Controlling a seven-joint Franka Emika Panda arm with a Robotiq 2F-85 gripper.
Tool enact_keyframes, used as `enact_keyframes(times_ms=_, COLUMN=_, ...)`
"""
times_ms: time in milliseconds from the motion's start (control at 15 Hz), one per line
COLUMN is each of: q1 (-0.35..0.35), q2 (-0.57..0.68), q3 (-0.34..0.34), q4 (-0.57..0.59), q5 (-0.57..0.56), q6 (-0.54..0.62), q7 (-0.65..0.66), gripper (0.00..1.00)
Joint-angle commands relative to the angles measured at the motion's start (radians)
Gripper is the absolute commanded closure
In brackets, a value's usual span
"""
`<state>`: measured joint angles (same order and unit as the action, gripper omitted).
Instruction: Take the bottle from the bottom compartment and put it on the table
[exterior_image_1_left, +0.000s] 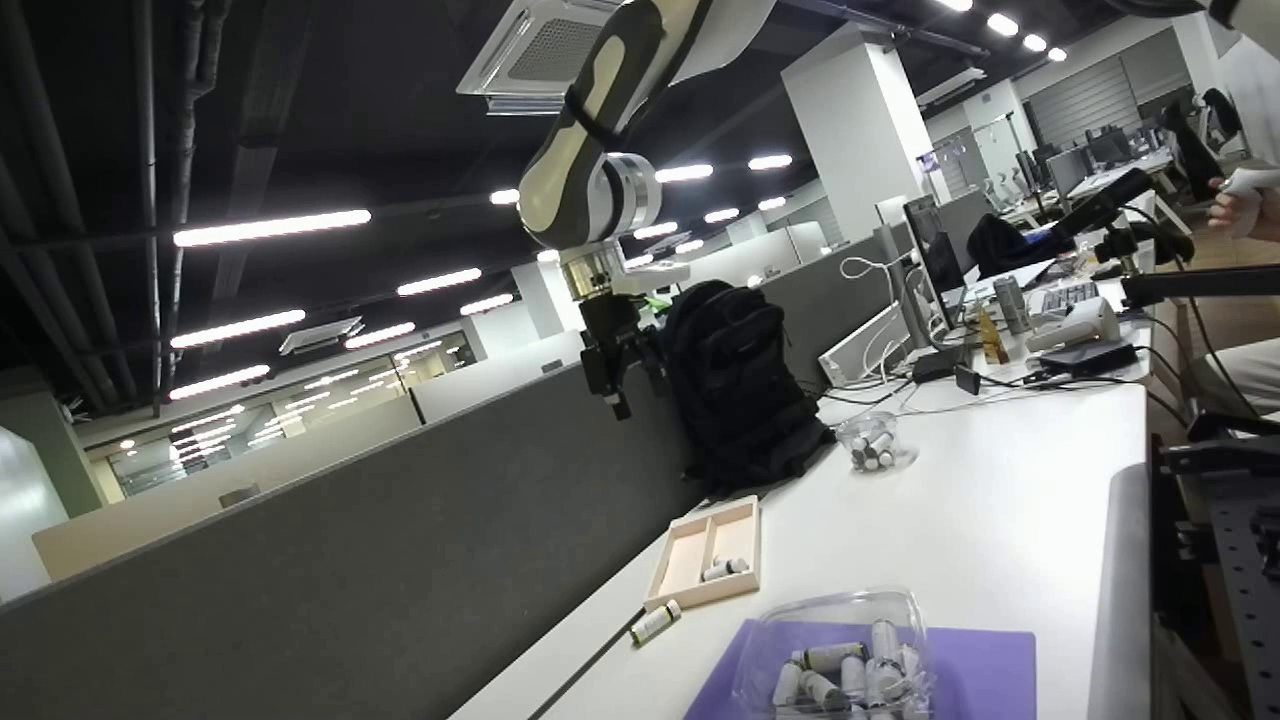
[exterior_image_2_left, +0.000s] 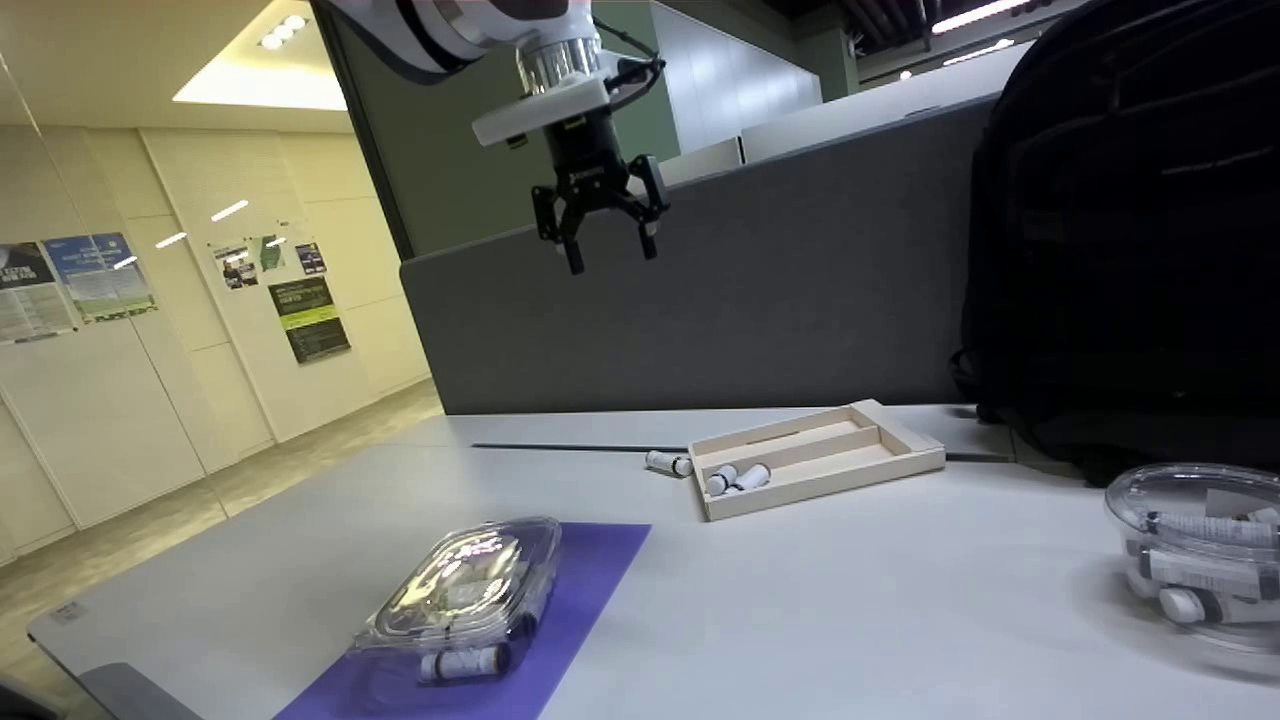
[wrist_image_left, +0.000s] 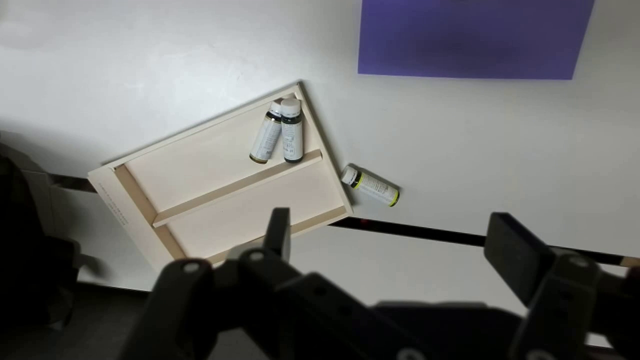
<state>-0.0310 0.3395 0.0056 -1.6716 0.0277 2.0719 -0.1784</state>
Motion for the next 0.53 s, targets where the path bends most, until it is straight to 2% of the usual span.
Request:
enact_keyframes(times_ms=0, q1=-0.012, q2=0.060, q3=-0.009, q4=0.041, q5=-0.003, q6=-0.005, q7=0.012, gripper=0.00)
enact_keyframes(times_ms=467, q1=-0.064, q2=0.245, q3=-0.029, q4=0.118, q5=0.002, q6=0.086, q7=-0.006, gripper=0.00)
